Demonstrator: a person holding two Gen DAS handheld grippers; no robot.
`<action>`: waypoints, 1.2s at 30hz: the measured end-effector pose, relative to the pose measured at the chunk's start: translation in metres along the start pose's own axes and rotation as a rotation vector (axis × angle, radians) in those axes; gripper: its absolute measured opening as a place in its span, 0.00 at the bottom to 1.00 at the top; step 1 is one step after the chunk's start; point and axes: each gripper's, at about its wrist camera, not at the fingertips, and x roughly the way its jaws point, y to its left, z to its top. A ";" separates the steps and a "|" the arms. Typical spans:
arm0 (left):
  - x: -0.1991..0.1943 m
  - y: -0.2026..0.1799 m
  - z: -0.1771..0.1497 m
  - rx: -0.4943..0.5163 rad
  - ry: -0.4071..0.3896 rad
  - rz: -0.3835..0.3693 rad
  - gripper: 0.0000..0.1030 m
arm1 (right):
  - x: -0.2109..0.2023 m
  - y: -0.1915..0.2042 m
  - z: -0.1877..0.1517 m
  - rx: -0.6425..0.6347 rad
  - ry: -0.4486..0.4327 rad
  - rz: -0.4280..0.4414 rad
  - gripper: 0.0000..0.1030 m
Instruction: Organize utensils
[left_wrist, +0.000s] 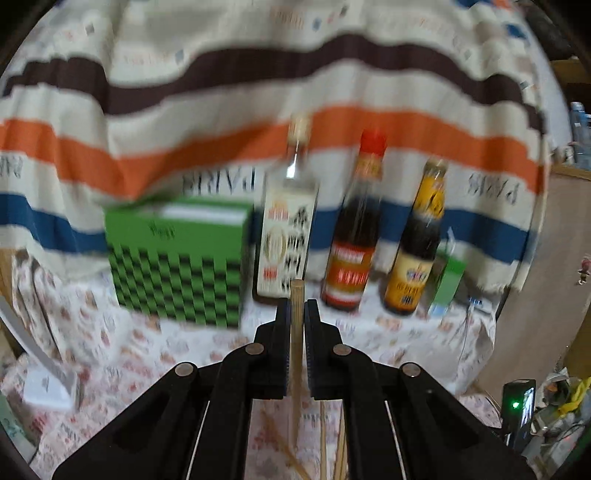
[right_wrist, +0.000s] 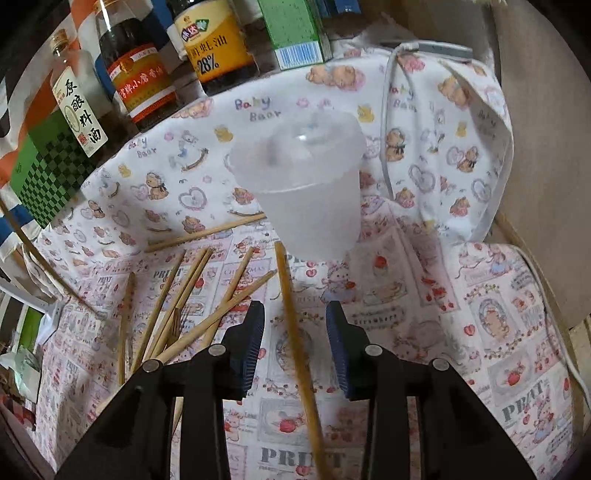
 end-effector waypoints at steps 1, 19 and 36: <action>-0.007 0.001 -0.003 0.009 -0.034 0.009 0.06 | 0.002 0.004 -0.001 -0.030 0.007 -0.025 0.36; -0.042 0.031 -0.032 -0.021 -0.221 0.053 0.06 | -0.045 0.015 -0.049 -0.155 0.016 -0.090 0.36; -0.032 0.038 -0.043 -0.041 -0.217 0.051 0.06 | -0.045 0.017 -0.073 -0.187 -0.035 -0.129 0.06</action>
